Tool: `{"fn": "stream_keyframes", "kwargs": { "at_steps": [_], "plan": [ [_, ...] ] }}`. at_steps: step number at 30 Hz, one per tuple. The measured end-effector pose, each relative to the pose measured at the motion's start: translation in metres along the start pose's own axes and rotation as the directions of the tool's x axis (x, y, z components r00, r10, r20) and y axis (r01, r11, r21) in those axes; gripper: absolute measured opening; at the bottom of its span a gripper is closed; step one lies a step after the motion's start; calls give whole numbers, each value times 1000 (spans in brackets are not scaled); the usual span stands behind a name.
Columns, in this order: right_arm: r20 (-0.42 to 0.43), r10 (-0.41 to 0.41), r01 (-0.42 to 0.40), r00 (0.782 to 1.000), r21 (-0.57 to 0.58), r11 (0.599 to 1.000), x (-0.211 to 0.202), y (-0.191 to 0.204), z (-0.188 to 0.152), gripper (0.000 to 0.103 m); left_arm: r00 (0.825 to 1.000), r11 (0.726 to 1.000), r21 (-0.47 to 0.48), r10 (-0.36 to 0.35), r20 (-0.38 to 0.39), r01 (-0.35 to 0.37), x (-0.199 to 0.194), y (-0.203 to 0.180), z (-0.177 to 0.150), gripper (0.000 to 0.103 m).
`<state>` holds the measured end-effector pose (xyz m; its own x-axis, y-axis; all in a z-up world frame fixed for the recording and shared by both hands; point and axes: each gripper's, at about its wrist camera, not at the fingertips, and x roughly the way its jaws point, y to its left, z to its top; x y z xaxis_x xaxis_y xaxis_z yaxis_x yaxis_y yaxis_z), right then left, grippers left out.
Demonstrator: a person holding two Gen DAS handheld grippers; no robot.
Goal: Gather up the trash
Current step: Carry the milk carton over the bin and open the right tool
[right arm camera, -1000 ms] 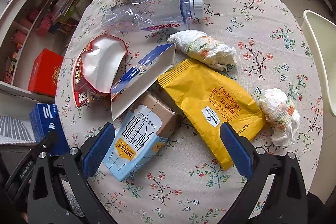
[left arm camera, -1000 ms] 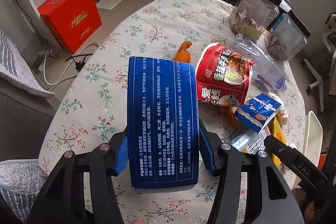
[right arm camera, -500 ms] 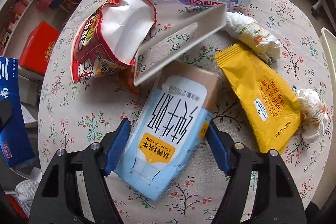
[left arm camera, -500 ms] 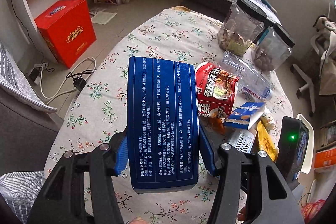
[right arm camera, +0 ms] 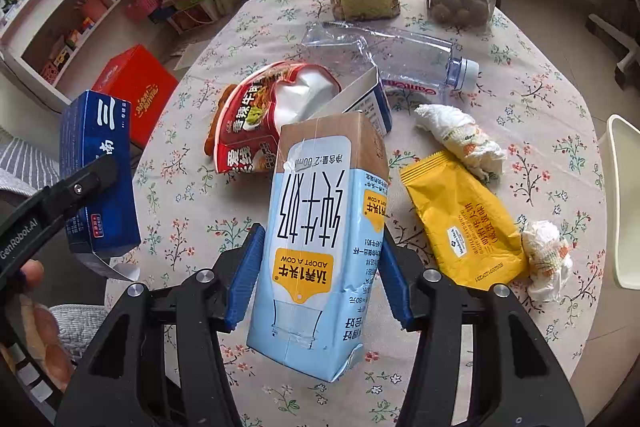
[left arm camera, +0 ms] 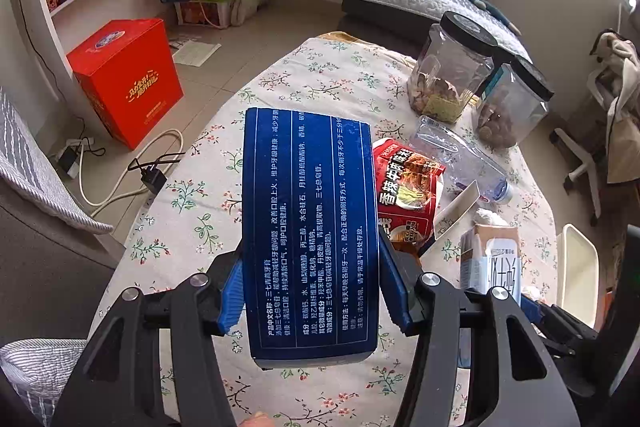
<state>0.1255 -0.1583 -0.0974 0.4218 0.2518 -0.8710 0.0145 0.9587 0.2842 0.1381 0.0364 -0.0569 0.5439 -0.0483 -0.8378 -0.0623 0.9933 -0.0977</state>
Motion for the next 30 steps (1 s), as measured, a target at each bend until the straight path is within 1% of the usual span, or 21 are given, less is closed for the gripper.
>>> {"fn": "stream_keyframes", "kwargs": {
  "at_steps": [2,5,8,11,15,18,21,23,24,27,30],
  "plan": [
    [58,17,-17,998,2,1000,-15,-7,6,52,1000,1000,6,-11,22,11,-3,-5,1,56],
    [157,6,-4,988,-16,1000,-34,-11,16,52,998,999,20,-28,59,27,-9,-15,2,56],
    [255,-29,39,967,-32,999,-52,-14,23,52,993,999,42,-30,112,26,-16,-26,2,56],
    [335,-57,74,940,-38,997,-67,-19,27,52,983,998,59,-30,179,20,-26,-40,1,56],
    [429,-111,142,896,-41,989,-81,-24,25,52,955,997,79,-19,295,-5,-43,-58,0,56],
    [496,-147,193,856,-42,980,-92,-25,22,52,930,996,89,-6,368,-29,-54,-71,-1,56],
    [550,-172,232,817,-41,972,-104,-29,19,52,908,994,101,-1,419,-45,-61,-84,-2,56],
    [579,-188,254,793,-34,967,-110,-32,18,52,898,993,110,-2,440,-52,-64,-92,-2,56],
    [590,-196,263,783,-29,964,-112,-34,18,52,893,992,114,-3,451,-55,-65,-97,-4,56],
    [608,-214,275,765,-8,961,-117,-43,20,52,877,990,128,-7,480,-62,-70,-109,-7,56],
    [625,-228,284,747,11,959,-124,-52,20,52,868,989,137,-23,496,-53,-74,-121,-8,56]
  ]
}}
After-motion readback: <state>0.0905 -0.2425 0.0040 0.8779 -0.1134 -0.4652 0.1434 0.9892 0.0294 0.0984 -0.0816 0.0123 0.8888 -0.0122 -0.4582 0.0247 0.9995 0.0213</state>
